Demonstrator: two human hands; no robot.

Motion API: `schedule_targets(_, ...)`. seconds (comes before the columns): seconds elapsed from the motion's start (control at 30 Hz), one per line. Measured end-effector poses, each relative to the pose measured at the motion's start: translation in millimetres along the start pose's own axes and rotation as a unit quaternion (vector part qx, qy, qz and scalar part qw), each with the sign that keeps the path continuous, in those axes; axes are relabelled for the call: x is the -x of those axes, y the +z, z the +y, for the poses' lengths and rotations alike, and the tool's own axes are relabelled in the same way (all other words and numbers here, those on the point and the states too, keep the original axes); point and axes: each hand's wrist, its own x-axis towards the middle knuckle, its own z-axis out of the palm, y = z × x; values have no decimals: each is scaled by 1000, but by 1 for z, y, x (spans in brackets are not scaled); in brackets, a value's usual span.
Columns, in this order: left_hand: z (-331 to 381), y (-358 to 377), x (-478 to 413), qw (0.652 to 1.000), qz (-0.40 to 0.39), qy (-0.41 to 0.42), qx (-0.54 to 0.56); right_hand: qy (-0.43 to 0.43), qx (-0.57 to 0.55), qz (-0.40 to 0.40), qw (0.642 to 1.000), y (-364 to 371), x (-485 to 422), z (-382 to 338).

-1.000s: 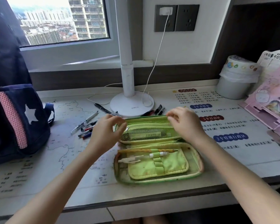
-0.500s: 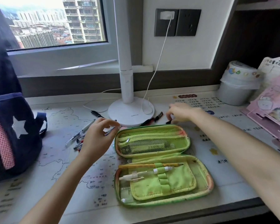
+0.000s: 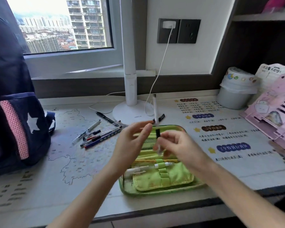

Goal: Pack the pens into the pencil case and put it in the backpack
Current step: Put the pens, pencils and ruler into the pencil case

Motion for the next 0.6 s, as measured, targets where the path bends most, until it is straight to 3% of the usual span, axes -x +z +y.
schedule_targets(0.13,10,12,20,988,21,-48,148,-8,-110,14,994,36,10,11)
schedule_targets(0.23,5,-6,31,988,29,-13,153,-30,-2,40,999,28,12,23)
schedule_targets(0.3,-3,-28,37,996,43,21,75,-53,150,111,981,8,14,36)
schedule_targets(0.33,-9,-38,41,998,36,53,-14,-59,198,143,968,-2,16,43)
schedule_targets(0.43,-29,-60,53,952,-58,119,-277,-61,252,191,947,-25,22,60)
schedule_targets(0.5,-36,-65,58,923,-113,133,-344,-65,273,201,938,-30,23,68)
schedule_targets(0.6,-41,-63,59,884,-134,189,-405,-77,327,207,919,-25,23,73)
